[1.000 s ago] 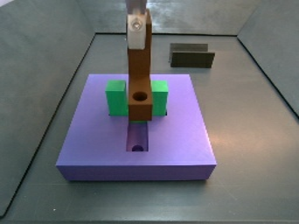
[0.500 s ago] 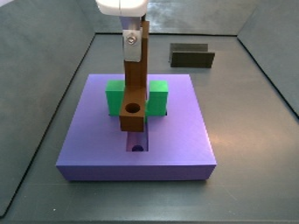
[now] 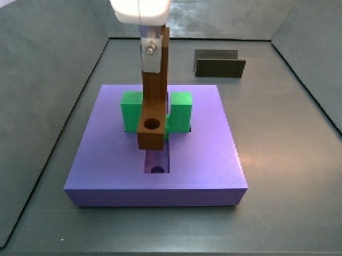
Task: Pick up the brown object. Move up. Move to above the board. Insert the brown object.
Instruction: Insert the brown object.
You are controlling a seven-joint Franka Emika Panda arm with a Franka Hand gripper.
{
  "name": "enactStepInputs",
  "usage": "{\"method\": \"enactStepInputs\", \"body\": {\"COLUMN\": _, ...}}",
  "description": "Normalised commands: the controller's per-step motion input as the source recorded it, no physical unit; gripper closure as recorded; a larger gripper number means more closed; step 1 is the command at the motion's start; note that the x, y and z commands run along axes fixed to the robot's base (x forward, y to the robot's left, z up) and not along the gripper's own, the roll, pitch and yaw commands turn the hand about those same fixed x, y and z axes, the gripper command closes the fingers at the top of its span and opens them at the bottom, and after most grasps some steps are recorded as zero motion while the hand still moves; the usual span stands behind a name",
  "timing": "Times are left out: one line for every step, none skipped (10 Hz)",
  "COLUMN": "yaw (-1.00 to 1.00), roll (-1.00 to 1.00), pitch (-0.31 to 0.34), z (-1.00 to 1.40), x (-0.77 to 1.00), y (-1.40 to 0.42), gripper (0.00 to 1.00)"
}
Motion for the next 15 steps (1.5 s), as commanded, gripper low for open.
{"method": "enactStepInputs", "body": {"yaw": 0.15, "roll": 0.0, "pitch": -0.014, "z": -0.23, "x": 0.19, "y": -0.05, "gripper": 1.0}}
{"method": "enactStepInputs", "body": {"yaw": 0.15, "roll": 0.0, "pitch": -0.006, "z": -0.23, "x": 0.17, "y": -0.03, "gripper": 1.0}}
{"method": "enactStepInputs", "body": {"yaw": 0.15, "roll": 0.0, "pitch": 0.0, "z": -0.17, "x": 0.1, "y": 0.0, "gripper": 1.0}}
{"method": "enactStepInputs", "body": {"yaw": 0.12, "roll": 0.06, "pitch": 0.0, "z": -0.11, "x": 0.01, "y": 0.0, "gripper": 1.0}}
{"method": "enactStepInputs", "body": {"yaw": 0.12, "roll": 0.1, "pitch": 0.0, "z": -0.09, "x": 0.0, "y": 0.0, "gripper": 1.0}}
{"method": "enactStepInputs", "body": {"yaw": 0.14, "roll": 0.11, "pitch": 0.0, "z": -0.07, "x": 0.0, "y": 0.0, "gripper": 1.0}}
{"method": "enactStepInputs", "body": {"yaw": 0.12, "roll": 0.09, "pitch": 0.0, "z": -0.07, "x": 0.0, "y": 0.0, "gripper": 1.0}}
{"method": "enactStepInputs", "body": {"yaw": 0.09, "roll": 0.1, "pitch": 0.0, "z": -0.08, "x": 0.0, "y": 0.0, "gripper": 1.0}}
{"method": "enactStepInputs", "body": {"yaw": 0.0, "roll": 0.01, "pitch": 0.007, "z": 0.03, "x": -0.1, "y": -0.07, "gripper": 1.0}}
{"method": "enactStepInputs", "body": {"yaw": -0.02, "roll": 0.0, "pitch": 0.047, "z": 0.19, "x": -0.07, "y": -0.09, "gripper": 1.0}}
{"method": "enactStepInputs", "body": {"yaw": -0.12, "roll": 0.0, "pitch": 0.074, "z": 0.17, "x": -0.06, "y": -0.05, "gripper": 1.0}}
{"method": "enactStepInputs", "body": {"yaw": -0.16, "roll": 0.0, "pitch": 0.079, "z": 0.11, "x": 0.0, "y": -0.06, "gripper": 1.0}}
{"method": "enactStepInputs", "body": {"yaw": -0.06, "roll": 0.05, "pitch": 0.063, "z": 0.0, "x": 0.0, "y": -0.01, "gripper": 1.0}}
{"method": "enactStepInputs", "body": {"yaw": 0.0, "roll": 0.08, "pitch": 0.046, "z": 0.0, "x": 0.09, "y": 0.0, "gripper": 1.0}}
{"method": "enactStepInputs", "body": {"yaw": 0.0, "roll": 0.12, "pitch": 0.044, "z": -0.03, "x": 0.09, "y": 0.0, "gripper": 1.0}}
